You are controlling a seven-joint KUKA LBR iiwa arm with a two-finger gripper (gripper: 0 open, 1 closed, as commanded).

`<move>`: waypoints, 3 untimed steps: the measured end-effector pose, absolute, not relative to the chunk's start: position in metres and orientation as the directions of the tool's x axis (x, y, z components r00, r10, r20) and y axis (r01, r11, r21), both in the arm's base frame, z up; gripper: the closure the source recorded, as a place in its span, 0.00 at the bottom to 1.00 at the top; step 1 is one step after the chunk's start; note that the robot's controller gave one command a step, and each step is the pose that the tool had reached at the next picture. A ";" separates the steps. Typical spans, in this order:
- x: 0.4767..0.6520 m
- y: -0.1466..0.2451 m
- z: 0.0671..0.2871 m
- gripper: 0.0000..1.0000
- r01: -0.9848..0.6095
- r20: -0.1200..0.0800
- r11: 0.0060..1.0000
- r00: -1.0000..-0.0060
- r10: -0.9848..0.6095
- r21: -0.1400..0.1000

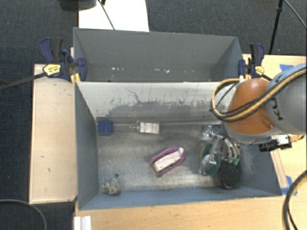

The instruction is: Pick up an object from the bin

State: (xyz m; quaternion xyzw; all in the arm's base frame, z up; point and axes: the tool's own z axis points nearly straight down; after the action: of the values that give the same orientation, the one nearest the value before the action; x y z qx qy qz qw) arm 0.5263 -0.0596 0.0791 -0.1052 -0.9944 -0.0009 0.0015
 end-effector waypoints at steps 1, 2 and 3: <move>0.560 0.077 0.075 0.00 0.023 -0.013 1.000 -1.000 0.023 0.002; 0.536 0.126 0.076 0.00 -0.071 -0.001 0.997 -0.997 -0.071 0.002; 0.538 0.124 0.077 1.00 -0.069 -0.007 0.998 -0.998 -0.069 0.002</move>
Offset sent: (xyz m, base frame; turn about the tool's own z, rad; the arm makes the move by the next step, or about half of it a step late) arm 0.0300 0.1336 -0.0077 -0.1817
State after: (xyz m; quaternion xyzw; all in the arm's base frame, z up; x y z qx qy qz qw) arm 0.5383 0.1243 0.0769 0.0344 -0.9994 -0.0010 -0.0035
